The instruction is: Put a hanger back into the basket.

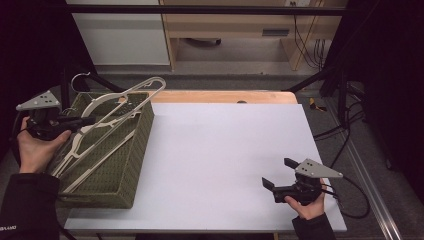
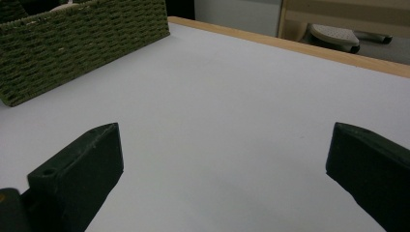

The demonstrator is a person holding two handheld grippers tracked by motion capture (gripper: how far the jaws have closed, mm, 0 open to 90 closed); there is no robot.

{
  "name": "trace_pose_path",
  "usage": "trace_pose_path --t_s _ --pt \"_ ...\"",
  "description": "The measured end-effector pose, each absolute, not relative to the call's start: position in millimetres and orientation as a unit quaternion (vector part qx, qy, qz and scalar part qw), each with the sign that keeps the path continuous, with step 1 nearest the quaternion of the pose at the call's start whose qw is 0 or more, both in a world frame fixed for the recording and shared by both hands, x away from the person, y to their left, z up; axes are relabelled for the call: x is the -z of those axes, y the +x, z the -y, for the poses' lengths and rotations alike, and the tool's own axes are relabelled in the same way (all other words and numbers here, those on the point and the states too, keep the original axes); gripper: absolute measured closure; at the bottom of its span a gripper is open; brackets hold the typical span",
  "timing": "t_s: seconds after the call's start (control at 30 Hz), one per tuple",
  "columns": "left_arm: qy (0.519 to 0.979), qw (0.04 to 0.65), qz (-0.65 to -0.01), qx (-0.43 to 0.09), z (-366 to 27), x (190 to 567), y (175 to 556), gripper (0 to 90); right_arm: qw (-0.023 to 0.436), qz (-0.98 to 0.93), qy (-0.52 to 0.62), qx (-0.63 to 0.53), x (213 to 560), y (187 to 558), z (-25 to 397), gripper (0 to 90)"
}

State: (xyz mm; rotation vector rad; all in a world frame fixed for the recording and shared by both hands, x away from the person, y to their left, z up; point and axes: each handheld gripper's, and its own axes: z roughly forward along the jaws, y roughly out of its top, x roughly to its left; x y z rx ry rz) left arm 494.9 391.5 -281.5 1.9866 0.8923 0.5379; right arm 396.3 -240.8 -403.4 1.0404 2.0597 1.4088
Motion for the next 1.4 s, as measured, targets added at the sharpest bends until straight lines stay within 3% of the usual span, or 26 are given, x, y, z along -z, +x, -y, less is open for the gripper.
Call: trace_pose_path --t_s 0.67,1.4 --pt "0.790 0.421 -0.389 -0.218 -446.1 304.1 492.7 85.9 0.217 -0.744 0.376 -0.508 403.9 396.6 240.0 0.4" --pt "0.797 0.386 -0.441 -0.142 -440.7 361.7 504.8 85.5 0.215 -0.745 0.375 -0.509 404.1 396.5 239.4 0.4"
